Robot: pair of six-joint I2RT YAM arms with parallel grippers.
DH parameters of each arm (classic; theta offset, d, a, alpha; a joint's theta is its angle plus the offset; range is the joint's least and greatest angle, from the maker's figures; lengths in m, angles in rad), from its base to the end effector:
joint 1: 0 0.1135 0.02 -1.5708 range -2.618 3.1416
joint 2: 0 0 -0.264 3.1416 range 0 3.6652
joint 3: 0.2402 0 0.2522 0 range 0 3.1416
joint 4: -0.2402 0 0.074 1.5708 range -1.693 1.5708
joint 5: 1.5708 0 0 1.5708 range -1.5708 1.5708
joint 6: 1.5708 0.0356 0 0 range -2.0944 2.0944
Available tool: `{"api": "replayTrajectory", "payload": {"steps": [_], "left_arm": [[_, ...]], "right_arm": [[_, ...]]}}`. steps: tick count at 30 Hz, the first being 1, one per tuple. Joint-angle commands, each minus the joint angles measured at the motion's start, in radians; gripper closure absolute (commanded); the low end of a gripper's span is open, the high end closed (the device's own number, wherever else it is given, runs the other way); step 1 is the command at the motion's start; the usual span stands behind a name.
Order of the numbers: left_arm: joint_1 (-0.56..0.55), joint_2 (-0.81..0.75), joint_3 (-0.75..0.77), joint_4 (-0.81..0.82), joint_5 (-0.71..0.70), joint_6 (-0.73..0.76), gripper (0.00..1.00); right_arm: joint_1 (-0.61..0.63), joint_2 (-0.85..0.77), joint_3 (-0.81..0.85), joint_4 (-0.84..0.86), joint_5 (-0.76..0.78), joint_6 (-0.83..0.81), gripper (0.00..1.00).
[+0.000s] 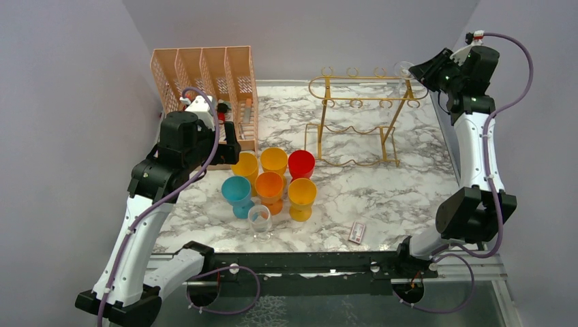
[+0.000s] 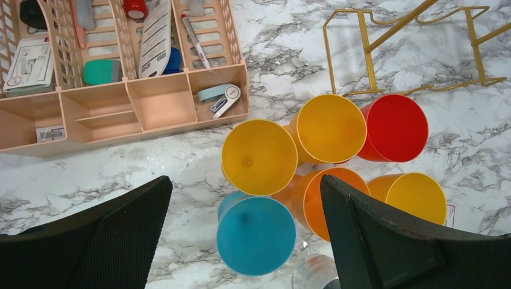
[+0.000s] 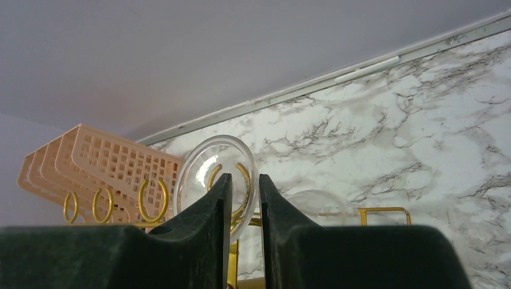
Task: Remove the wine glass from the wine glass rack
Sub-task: Pick up the wine glass from the wine rack.
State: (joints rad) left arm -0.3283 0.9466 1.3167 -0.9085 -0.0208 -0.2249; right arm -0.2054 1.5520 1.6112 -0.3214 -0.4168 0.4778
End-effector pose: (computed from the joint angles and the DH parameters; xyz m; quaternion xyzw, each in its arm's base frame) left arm 0.1578 -0.0530 0.4161 0.0398 0.8688 -0.1261 0.4773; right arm 0.3543 -0.0591 0.4242 0.1414 0.7736 0.2435 0.5676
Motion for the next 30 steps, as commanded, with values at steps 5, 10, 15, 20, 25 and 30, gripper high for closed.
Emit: {"api": "replayTrajectory", "payload": {"steps": [5, 10, 15, 20, 25, 30], "left_arm": [[0.003, -0.001, -0.012, -0.003, 0.022, -0.005, 0.01], [0.003, 0.002, -0.012, -0.003, 0.021, -0.007, 0.01], [0.004, 0.008, -0.008, -0.003, 0.024, -0.010, 0.01], [0.004, 0.008, -0.015, -0.002, 0.033, -0.014, 0.01], [0.004, 0.000, -0.017, -0.001, 0.036, -0.019, 0.01], [0.004, -0.005, -0.020, -0.002, 0.039, -0.023, 0.01]], "right_arm": [[0.000, 0.008, -0.051, -0.014, -0.019, 0.063, 0.81], [0.000, -0.026, -0.089, 0.010, 0.001, 0.079, 0.91], [-0.002, -0.055, -0.098, 0.042, 0.021, 0.128, 0.99], [-0.008, -0.106, -0.152, 0.125, 0.051, 0.249, 0.99], [-0.012, -0.133, -0.184, 0.186, 0.059, 0.365, 0.99], [-0.012, -0.143, -0.206, 0.245, 0.073, 0.445, 0.99]]}}
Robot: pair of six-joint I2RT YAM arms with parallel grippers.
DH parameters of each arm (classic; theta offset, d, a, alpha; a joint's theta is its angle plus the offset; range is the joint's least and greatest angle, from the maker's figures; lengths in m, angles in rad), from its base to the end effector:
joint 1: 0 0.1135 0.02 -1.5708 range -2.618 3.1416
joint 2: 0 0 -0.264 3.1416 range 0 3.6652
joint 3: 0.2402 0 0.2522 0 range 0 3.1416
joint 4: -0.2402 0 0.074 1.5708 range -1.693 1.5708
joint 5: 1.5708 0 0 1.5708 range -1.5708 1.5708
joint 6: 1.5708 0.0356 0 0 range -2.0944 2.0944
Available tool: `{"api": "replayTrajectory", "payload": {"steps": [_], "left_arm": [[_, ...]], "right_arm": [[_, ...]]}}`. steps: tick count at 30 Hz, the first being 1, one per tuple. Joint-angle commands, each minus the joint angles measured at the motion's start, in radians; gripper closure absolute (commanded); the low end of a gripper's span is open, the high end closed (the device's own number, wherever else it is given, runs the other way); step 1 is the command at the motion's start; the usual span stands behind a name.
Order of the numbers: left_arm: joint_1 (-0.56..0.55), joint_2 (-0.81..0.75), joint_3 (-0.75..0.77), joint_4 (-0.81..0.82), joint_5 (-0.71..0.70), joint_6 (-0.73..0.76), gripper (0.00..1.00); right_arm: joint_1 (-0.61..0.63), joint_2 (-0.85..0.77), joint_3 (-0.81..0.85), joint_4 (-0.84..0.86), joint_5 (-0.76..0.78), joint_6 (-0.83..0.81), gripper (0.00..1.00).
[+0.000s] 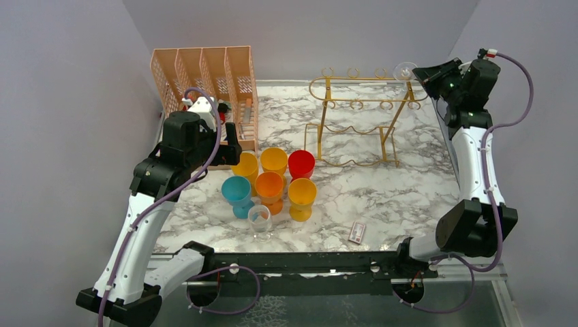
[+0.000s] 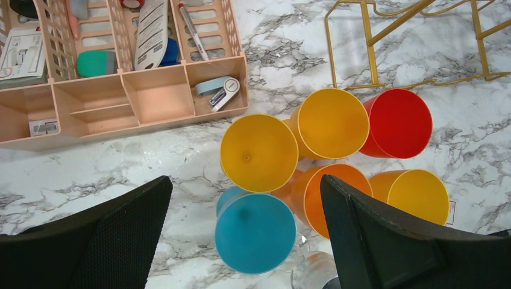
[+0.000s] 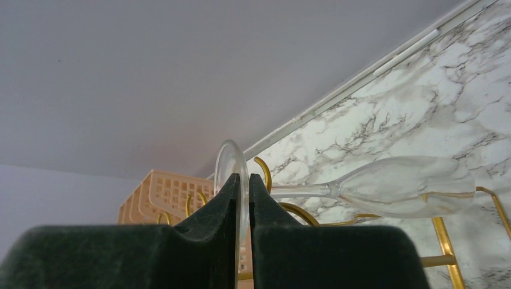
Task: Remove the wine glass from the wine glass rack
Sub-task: Pick up the wine glass from the wine rack.
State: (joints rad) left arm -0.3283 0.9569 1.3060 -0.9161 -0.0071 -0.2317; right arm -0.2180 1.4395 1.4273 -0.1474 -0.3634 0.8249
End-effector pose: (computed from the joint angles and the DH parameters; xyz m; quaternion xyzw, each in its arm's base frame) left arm 0.1610 -0.0546 0.4106 0.0406 0.8757 -0.1300 0.4632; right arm 0.3318 -0.0605 0.4152 0.2713 0.7076 0.3219 0.5676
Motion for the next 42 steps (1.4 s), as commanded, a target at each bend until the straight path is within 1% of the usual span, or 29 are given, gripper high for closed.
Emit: {"api": "replayTrajectory", "payload": {"steps": [1, 16, 26, 30, 35, 39, 42], "left_arm": [[0.004, -0.016, -0.010, 0.006, 0.025, -0.017, 0.01], [0.004, -0.010, -0.015, 0.006, 0.035, -0.017, 0.01], [0.003, -0.006, -0.023, 0.008, 0.048, -0.011, 0.01], [0.004, -0.001, -0.024, 0.010, 0.060, -0.011, 0.01], [0.003, -0.001, -0.023, 0.011, 0.067, -0.012, 0.01], [0.004, -0.004, -0.026, 0.012, 0.071, -0.014, 0.01], [0.004, -0.009, -0.031, 0.013, 0.071, -0.015, 0.01]], "right_arm": [[0.000, -0.033, -0.029, 0.083, 0.030, 0.110, 0.99], [-0.003, -0.025, -0.104, 0.245, 0.066, 0.297, 0.99], [-0.003, -0.016, -0.081, 0.260, 0.133, 0.336, 0.99], [-0.003, 0.016, -0.057, 0.277, 0.097, 0.351, 0.99], [-0.003, 0.032, -0.046, 0.288, 0.096, 0.356, 0.99], [-0.003, 0.050, -0.036, 0.308, 0.052, 0.381, 0.99], [-0.004, 0.056, -0.027, 0.315, 0.049, 0.386, 0.99]]}}
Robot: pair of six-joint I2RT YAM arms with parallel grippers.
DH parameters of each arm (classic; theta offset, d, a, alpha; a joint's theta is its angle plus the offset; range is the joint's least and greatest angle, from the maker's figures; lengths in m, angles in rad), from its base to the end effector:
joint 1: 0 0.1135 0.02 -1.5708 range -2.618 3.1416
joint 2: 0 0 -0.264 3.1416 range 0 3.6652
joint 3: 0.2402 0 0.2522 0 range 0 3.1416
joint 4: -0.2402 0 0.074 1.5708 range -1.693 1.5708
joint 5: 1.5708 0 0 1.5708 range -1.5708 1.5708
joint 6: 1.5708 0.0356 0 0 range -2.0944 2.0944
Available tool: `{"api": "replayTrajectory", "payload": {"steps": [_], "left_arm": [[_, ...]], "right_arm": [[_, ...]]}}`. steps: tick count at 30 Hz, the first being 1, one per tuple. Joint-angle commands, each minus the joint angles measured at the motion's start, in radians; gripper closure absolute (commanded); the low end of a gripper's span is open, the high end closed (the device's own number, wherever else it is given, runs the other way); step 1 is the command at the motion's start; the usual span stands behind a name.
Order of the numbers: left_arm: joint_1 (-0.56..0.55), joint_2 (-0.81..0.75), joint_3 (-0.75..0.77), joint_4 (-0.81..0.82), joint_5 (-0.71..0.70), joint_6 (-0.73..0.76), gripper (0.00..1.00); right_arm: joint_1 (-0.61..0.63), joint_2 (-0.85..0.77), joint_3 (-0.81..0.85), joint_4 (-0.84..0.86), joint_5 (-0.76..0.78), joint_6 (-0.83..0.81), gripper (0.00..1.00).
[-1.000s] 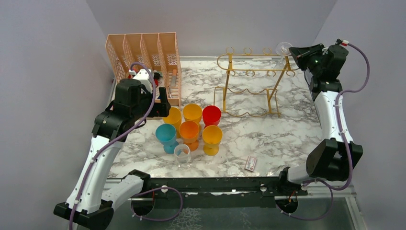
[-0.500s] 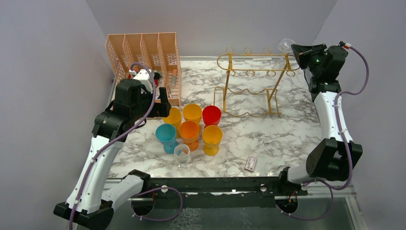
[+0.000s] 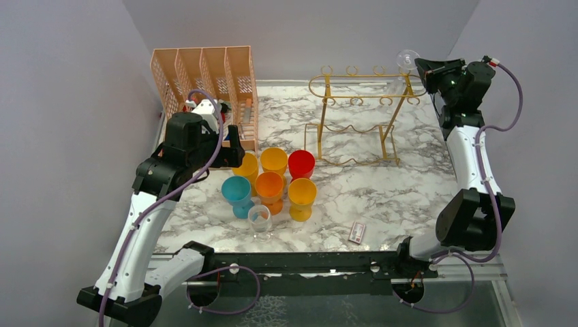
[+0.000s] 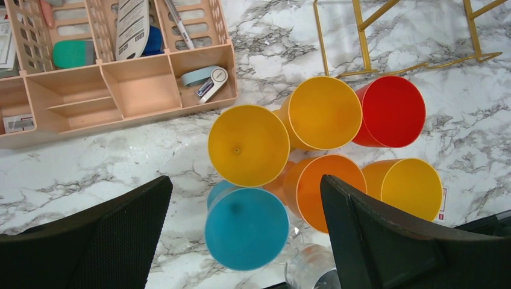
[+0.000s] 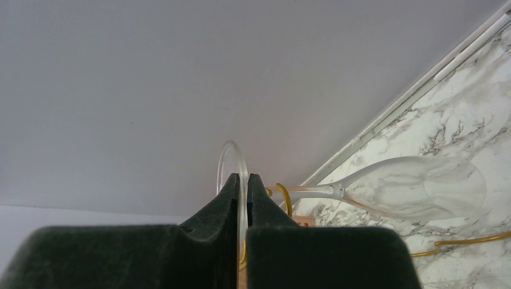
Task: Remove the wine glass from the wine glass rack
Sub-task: Pick up the wine glass from the wine rack.
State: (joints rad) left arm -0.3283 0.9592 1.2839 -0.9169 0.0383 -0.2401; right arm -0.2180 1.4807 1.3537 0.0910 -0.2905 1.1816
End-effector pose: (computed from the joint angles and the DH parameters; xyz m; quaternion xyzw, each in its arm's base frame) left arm 0.1627 -0.0569 0.4035 0.0479 0.8812 -0.1480 0.4463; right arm 0.3487 -0.0668 0.4010 0.3818 0.6095 0.4106 0.5605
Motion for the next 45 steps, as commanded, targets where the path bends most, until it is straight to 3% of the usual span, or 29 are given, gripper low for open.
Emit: {"api": "replayTrajectory", "payload": {"steps": [1, 16, 29, 33, 38, 45], "left_arm": [[0.004, -0.013, -0.010, 0.013, 0.026, -0.007, 0.01], [0.004, -0.025, -0.017, 0.014, 0.029, -0.011, 0.01], [0.004, -0.045, -0.037, 0.023, 0.052, -0.014, 0.01], [0.003, -0.050, -0.048, 0.040, 0.065, -0.005, 0.01], [0.004, -0.075, -0.069, 0.110, 0.116, 0.012, 0.01], [0.004, -0.126, -0.096, 0.183, 0.139, 0.064, 0.01]], "right_arm": [[-0.003, 0.015, 0.053, 0.074, -0.016, 0.026, 0.99], [-0.004, 0.020, 0.047, 0.091, 0.027, 0.040, 0.99], [-0.003, -0.044, 0.089, 0.081, 0.241, -0.238, 0.99], [-0.004, -0.112, 0.048, 0.048, 0.335, -0.313, 0.99], [-0.003, -0.222, -0.040, 0.018, 0.313, -0.354, 0.99], [-0.003, -0.414, -0.139, -0.107, 0.414, -0.467, 0.99]]}}
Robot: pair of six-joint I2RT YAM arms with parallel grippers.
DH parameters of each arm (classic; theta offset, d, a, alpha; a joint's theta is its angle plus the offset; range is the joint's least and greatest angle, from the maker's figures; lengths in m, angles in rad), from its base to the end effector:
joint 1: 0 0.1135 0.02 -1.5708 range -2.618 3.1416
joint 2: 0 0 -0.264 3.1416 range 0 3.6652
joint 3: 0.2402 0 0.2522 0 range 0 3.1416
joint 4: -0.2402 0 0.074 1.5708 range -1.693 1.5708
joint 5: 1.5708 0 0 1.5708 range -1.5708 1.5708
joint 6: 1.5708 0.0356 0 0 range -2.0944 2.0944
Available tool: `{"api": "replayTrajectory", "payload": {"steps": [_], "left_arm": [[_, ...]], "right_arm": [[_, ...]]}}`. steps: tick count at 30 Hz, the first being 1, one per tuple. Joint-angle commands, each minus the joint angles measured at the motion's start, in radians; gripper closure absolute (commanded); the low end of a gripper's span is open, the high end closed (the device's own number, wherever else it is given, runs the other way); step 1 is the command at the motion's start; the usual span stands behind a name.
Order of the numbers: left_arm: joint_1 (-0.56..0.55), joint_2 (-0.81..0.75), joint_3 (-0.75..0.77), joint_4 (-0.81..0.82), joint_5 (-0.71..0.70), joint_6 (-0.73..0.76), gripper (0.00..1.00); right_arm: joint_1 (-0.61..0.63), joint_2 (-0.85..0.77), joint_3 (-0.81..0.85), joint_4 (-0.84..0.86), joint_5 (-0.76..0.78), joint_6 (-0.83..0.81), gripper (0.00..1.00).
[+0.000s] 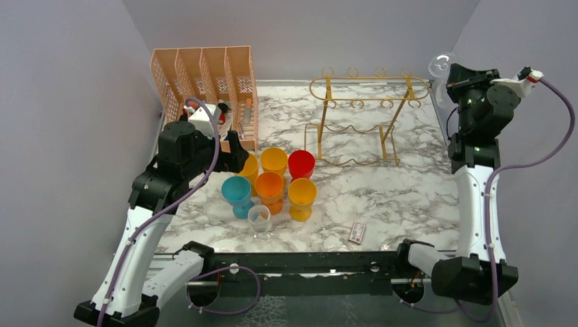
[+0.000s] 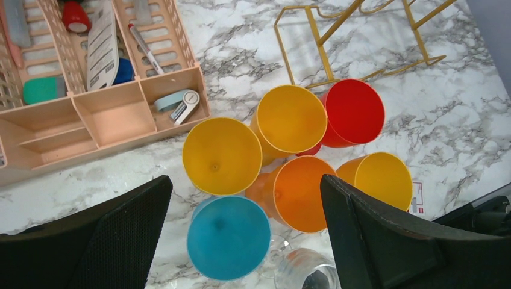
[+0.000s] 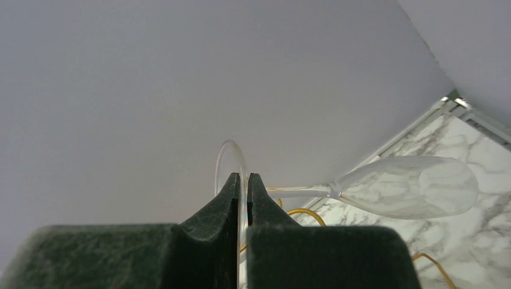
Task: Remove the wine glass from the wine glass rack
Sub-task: Pick up the wine glass from the wine rack, then place the wine glass at the center of the board.
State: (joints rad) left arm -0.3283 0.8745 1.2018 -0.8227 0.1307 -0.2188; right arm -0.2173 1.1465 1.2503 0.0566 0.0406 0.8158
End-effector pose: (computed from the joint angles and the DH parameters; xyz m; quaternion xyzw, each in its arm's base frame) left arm 0.1495 -0.0558 0.3997 0.0803 0.8539 -0.1921 0.4769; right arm 0.2506 -0.0568 0.4566 0.3335 0.5559 0.2119 0.7314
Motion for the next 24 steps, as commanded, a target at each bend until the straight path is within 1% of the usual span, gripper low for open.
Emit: {"api": "replayTrajectory", "payload": {"steps": [1, 4, 8, 10, 12, 14, 15, 17, 19, 21, 24], "left_arm": [[0.005, -0.046, -0.018, 0.103, 0.053, 0.044, 0.01], [0.004, -0.049, -0.025, 0.144, 0.081, 0.034, 0.01], [0.003, -0.044, -0.028, 0.201, 0.102, -0.012, 0.01], [0.004, -0.038, -0.025, 0.238, 0.115, -0.035, 0.01], [0.004, -0.021, -0.014, 0.272, 0.129, -0.067, 0.01], [0.004, 0.006, -0.002, 0.289, 0.179, -0.104, 0.01], [0.004, 0.014, -0.007, 0.298, 0.226, -0.117, 0.02], [0.004, 0.013, -0.049, 0.353, 0.296, -0.151, 0.03], [0.004, 0.018, -0.054, 0.367, 0.325, -0.194, 0.03], [0.004, 0.013, -0.062, 0.371, 0.385, -0.216, 0.03], [0.004, -0.002, -0.089, 0.376, 0.406, -0.260, 0.04]], "right_arm": [[-0.004, -0.105, -0.045, -0.102, 0.093, -0.110, 0.99], [-0.004, -0.196, -0.085, -0.204, 0.125, -0.116, 0.99], [-0.004, -0.325, -0.160, -0.295, 0.123, -0.130, 0.99], [-0.004, -0.364, -0.172, -0.357, 0.091, -0.147, 0.99], [-0.004, -0.390, -0.152, -0.484, 0.040, -0.154, 0.99], [-0.004, -0.425, -0.126, -0.616, -0.046, -0.151, 0.99], [-0.004, -0.459, -0.129, -0.657, -0.100, -0.158, 0.99], [-0.004, -0.565, -0.178, -0.686, -0.221, -0.179, 0.99], [-0.005, -0.635, -0.225, -0.712, -0.322, -0.184, 0.99], [-0.004, -0.645, -0.227, -0.761, -0.435, -0.208, 0.99], [-0.004, -0.608, -0.218, -0.845, -0.572, -0.237, 0.99]]}}
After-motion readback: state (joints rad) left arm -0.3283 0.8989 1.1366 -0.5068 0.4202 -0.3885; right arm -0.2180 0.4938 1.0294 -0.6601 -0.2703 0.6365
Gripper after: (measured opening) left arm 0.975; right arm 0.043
